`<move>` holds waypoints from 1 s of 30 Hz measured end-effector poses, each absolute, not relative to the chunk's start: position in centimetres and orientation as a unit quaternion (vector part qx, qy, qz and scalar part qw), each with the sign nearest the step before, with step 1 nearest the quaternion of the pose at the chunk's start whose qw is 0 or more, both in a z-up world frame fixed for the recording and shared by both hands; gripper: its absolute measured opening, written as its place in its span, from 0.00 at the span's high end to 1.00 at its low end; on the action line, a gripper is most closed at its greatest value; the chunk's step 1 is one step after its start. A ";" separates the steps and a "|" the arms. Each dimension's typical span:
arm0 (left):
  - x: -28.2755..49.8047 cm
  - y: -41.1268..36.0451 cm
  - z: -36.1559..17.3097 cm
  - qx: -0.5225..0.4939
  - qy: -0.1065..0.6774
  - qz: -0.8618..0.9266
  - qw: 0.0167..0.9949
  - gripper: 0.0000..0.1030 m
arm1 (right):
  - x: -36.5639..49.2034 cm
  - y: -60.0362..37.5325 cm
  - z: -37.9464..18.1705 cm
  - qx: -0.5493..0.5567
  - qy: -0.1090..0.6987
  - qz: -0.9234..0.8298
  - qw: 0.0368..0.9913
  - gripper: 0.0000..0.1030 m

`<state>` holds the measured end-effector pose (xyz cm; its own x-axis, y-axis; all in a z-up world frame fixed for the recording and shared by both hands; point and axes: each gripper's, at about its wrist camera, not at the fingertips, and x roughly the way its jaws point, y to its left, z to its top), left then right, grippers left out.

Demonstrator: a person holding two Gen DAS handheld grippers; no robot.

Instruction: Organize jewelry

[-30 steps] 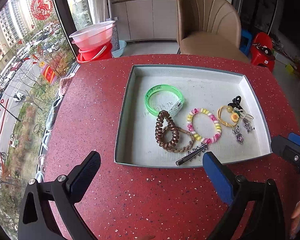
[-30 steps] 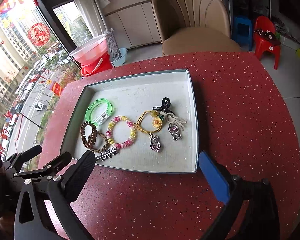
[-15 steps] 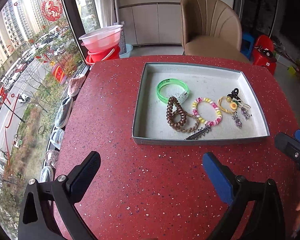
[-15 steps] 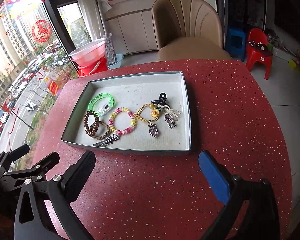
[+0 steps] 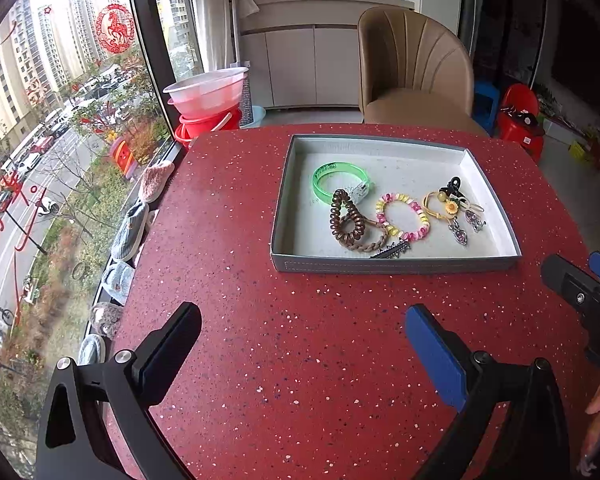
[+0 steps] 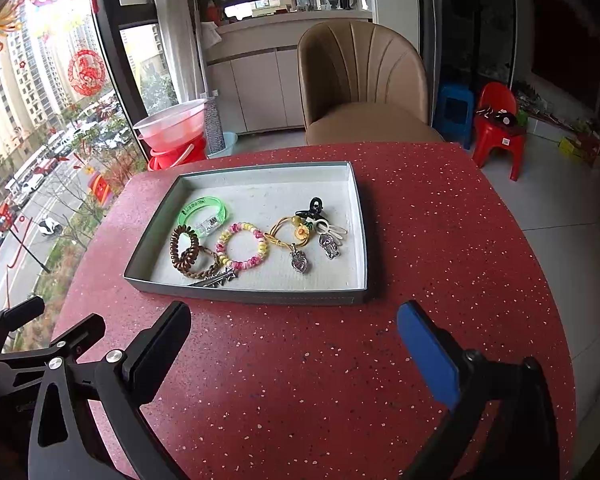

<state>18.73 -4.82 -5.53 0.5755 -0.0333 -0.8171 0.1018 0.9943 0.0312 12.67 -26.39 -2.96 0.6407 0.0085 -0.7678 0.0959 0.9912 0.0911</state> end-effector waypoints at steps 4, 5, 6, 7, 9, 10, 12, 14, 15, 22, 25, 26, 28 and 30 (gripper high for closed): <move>18.3 -4.3 -5.3 0.031 0.452 -0.030 0.891 0.00 | 12.3 -25.9 -2.7 0.045 0.413 -0.026 0.909 0.00; 18.2 -4.2 -5.3 0.030 0.451 -0.029 0.892 0.00 | 12.3 -25.9 -2.6 0.044 0.412 -0.026 0.910 0.00; 18.2 -4.2 -5.3 0.029 0.450 -0.029 0.892 0.00 | 12.2 -25.8 -2.6 0.043 0.411 -0.027 0.910 0.00; 18.2 -4.1 -5.3 0.029 0.448 -0.028 0.893 0.00 | 12.2 -25.8 -2.6 0.043 0.410 -0.028 0.911 0.00; 18.1 -4.0 -5.2 0.030 0.445 -0.027 0.895 0.00 | 12.1 -25.6 -2.7 0.042 0.409 -0.029 0.911 0.00; 18.0 -4.0 -5.2 0.032 0.443 -0.027 0.895 0.00 | 12.0 -25.6 -2.7 0.042 0.409 -0.030 0.911 0.00; 17.8 -4.1 -5.2 0.038 0.439 -0.028 0.897 0.00 | 12.0 -25.6 -2.8 0.042 0.410 -0.032 0.910 0.00; 17.8 -4.1 -5.2 0.044 0.438 -0.029 0.897 0.00 | 12.0 -25.6 -2.9 0.042 0.411 -0.033 0.910 0.00; 17.8 -4.1 -5.3 0.043 0.440 -0.029 0.897 0.00 | 12.1 -25.6 -2.9 0.042 0.411 -0.033 0.910 0.00; 17.9 -3.9 -5.6 0.037 0.447 -0.031 0.893 0.00 | 12.1 -25.5 -2.9 0.043 0.411 -0.033 0.910 0.00; 17.9 -3.9 -5.7 0.038 0.448 -0.033 0.892 0.00 | 12.1 -25.5 -2.9 0.042 0.411 -0.033 0.910 0.00; 18.0 -4.0 -5.7 0.038 0.449 -0.033 0.892 0.00 | 12.1 -25.5 -2.9 0.043 0.412 -0.033 0.910 0.00; 18.0 -4.0 -5.7 0.037 0.449 -0.034 0.892 0.00 | 12.1 -25.5 -2.9 0.044 0.412 -0.033 0.910 0.00; 18.0 -3.9 -5.7 0.036 0.450 -0.034 0.892 0.00 | 12.2 -25.3 -2.9 0.044 0.412 -0.033 0.910 0.00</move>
